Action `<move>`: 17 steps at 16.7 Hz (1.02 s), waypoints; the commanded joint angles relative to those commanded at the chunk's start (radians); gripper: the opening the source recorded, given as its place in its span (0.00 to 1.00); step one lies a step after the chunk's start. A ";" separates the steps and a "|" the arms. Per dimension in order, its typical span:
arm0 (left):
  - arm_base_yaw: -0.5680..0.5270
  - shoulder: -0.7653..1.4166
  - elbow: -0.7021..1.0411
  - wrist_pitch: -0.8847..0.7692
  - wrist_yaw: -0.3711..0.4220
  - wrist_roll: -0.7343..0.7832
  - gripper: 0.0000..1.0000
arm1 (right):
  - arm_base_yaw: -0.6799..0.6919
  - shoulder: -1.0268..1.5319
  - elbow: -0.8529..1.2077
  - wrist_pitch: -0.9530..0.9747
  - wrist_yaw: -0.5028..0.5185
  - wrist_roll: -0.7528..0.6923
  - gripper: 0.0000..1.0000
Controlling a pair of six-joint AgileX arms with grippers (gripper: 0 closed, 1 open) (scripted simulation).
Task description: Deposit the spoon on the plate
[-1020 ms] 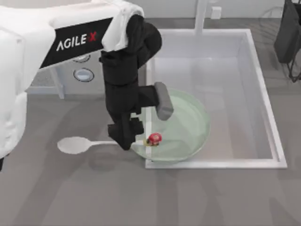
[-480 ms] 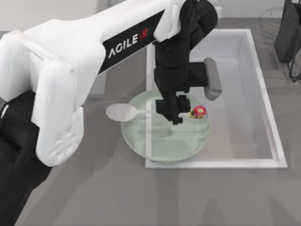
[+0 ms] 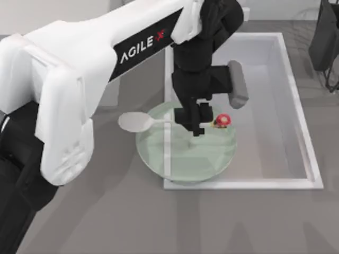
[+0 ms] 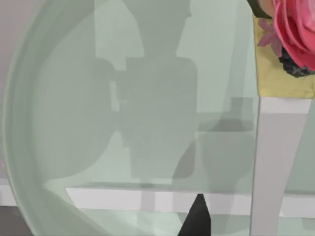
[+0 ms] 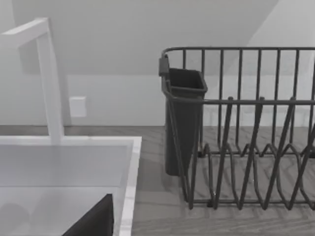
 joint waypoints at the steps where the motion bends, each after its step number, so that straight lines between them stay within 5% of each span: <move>1: -0.003 -0.001 -0.002 0.004 -0.004 0.000 0.00 | 0.000 0.000 0.000 0.000 0.000 0.000 1.00; 17: -0.031 -0.095 -0.153 0.152 -0.042 -0.008 0.00 | 0.000 0.000 0.000 0.000 0.000 0.000 1.00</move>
